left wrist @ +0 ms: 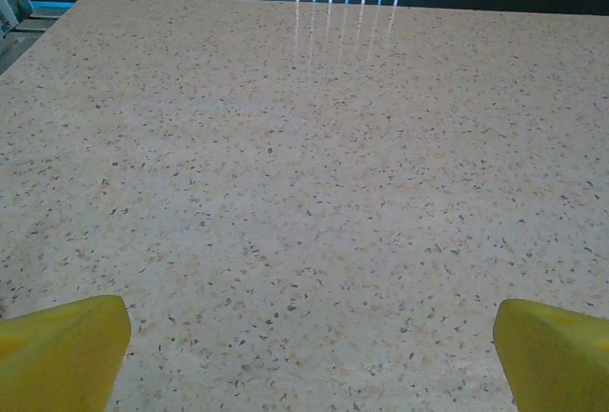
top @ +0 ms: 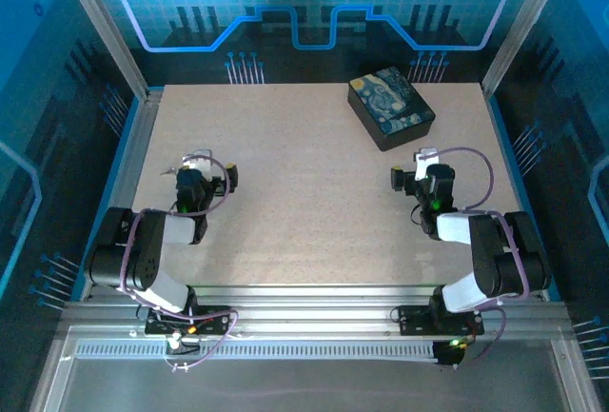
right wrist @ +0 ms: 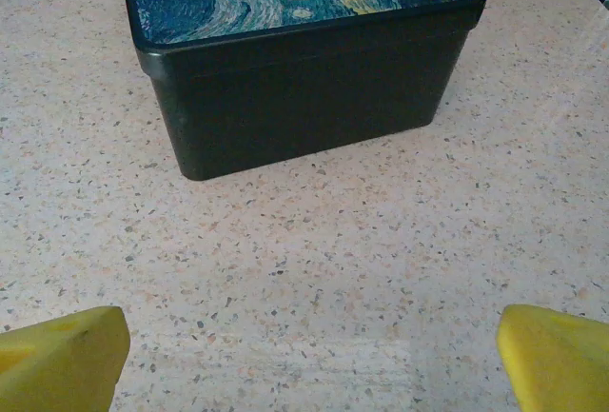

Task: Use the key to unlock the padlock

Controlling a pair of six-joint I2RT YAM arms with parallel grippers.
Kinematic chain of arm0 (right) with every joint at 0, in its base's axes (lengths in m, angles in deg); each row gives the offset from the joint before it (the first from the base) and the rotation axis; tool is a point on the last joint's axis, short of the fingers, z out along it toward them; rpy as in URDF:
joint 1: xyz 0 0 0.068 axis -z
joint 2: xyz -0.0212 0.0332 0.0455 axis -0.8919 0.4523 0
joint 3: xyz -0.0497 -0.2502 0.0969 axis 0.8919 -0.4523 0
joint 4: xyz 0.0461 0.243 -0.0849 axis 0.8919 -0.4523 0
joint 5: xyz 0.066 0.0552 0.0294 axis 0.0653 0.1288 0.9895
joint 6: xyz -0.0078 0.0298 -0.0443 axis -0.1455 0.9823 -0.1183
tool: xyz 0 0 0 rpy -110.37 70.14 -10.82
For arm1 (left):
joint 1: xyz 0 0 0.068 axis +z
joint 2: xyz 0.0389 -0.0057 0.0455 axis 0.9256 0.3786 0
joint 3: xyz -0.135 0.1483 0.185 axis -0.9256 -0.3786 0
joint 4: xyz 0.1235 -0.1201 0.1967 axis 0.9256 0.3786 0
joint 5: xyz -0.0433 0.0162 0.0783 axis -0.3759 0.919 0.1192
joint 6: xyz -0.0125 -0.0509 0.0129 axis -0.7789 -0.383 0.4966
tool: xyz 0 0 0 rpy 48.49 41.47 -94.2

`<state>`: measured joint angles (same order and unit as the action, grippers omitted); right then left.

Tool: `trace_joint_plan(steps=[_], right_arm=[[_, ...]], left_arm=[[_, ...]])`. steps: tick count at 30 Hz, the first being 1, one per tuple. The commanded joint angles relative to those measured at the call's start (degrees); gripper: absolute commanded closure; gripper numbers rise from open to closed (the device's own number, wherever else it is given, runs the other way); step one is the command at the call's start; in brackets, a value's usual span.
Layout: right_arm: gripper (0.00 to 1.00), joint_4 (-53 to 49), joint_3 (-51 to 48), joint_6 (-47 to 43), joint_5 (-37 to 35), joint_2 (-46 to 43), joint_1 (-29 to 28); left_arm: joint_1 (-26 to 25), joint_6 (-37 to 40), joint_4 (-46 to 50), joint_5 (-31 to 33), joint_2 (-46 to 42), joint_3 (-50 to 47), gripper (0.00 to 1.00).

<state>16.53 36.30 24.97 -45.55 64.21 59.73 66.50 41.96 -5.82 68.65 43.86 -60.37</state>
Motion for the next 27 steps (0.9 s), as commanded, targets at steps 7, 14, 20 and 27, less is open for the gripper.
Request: trace_joint_plan(steps=[7,14,20,27], right_arm=[[0.0,2.39,-0.31,0.68,-1.17,-0.07,-0.72],[0.0,2.43,-0.25,0.68,-1.17,-0.08,-0.75],[0.0,2.39,-0.24,0.69,-1.21,-0.04,-0.75],[0.0,2.38,-0.23,0.67,-1.18,-0.08,-0.69]], left_arm=[[0.53,0.19,0.21,-3.12,0.08,0.73,0.01],[0.56,0.06,0.5,-3.26,0.06,0.89,0.01],[1.34,-0.38,0.82,-5.09,0.0,0.96,0.01],[1.34,-0.3,0.79,-5.11,0.0,0.98,0.01]])
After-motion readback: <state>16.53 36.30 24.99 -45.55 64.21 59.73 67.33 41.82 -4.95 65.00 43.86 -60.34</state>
